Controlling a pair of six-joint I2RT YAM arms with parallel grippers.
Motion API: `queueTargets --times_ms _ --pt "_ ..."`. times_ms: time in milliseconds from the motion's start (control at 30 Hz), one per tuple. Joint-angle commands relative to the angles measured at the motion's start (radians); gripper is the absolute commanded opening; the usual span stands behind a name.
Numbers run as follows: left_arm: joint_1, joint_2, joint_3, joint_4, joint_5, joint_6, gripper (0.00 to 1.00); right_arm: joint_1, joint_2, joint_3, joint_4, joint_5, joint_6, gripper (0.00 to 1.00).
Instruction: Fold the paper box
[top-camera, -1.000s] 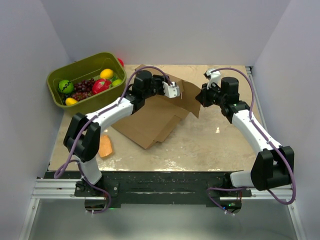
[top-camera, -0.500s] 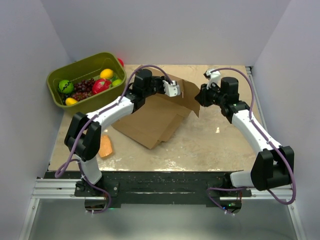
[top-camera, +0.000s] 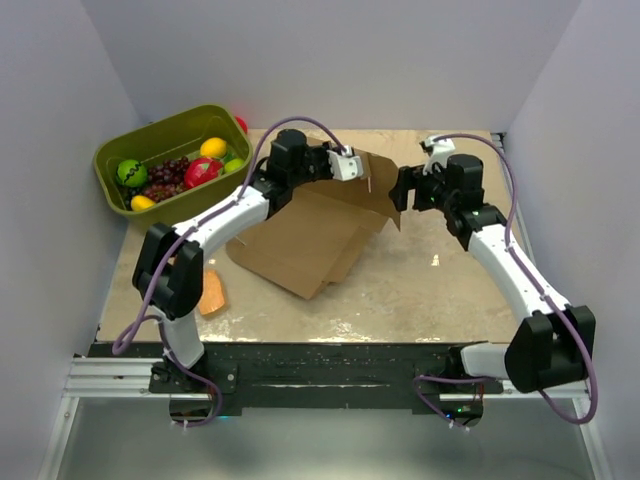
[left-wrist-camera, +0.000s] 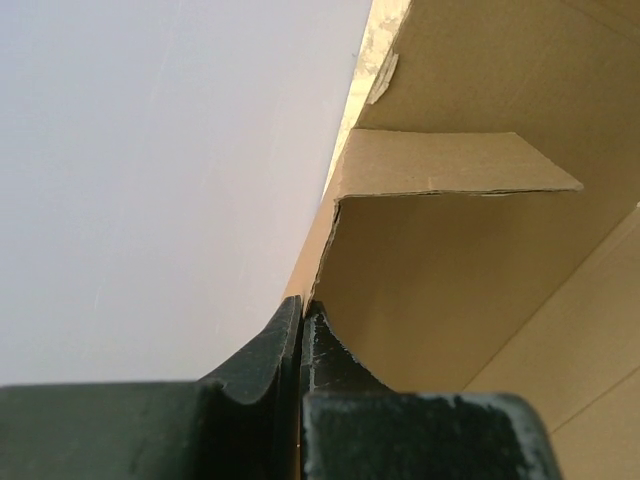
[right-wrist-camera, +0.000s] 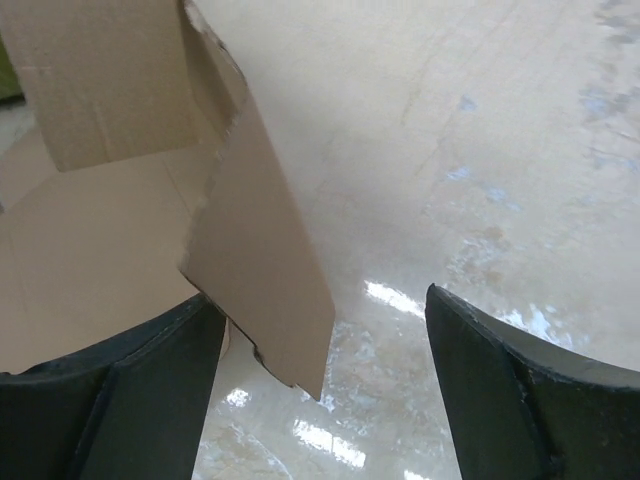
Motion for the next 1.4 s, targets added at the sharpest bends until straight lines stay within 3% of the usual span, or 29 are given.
queueTargets --times_ms 0,133,233,300,367,533,633,967,1167,1367 --pt "-0.016 0.022 0.111 -0.103 0.018 -0.179 0.00 -0.001 -0.120 0.067 -0.062 0.201 0.100 0.84" --pt "-0.053 0.036 0.169 -0.222 -0.029 -0.247 0.00 -0.003 -0.248 0.039 -0.091 0.223 0.161 0.85" --pt "-0.067 0.028 0.201 -0.298 -0.078 -0.297 0.00 -0.003 -0.319 0.013 -0.080 0.093 0.193 0.85" --pt "-0.065 -0.004 0.179 -0.309 -0.092 -0.320 0.00 0.003 -0.338 -0.016 -0.050 -0.039 0.215 0.83" --pt "-0.067 -0.056 0.111 -0.299 -0.114 -0.339 0.00 0.052 -0.345 -0.028 -0.043 -0.073 0.216 0.81" --pt "-0.067 -0.135 -0.007 -0.287 -0.155 -0.383 0.00 0.383 -0.295 -0.004 -0.073 0.128 0.173 0.81" --pt "-0.067 -0.155 -0.032 -0.307 -0.172 -0.400 0.00 0.432 -0.259 -0.025 -0.031 0.123 0.225 0.81" --pt "-0.045 -0.204 -0.124 -0.266 -0.223 -0.459 0.00 0.440 -0.143 -0.031 -0.094 0.263 0.242 0.82" --pt "-0.042 -0.185 -0.127 -0.270 -0.210 -0.480 0.00 0.439 -0.261 -0.045 -0.143 0.401 0.256 0.84" --pt "-0.041 -0.176 -0.122 -0.270 -0.209 -0.502 0.00 0.440 -0.295 -0.033 -0.210 0.340 0.222 0.82"
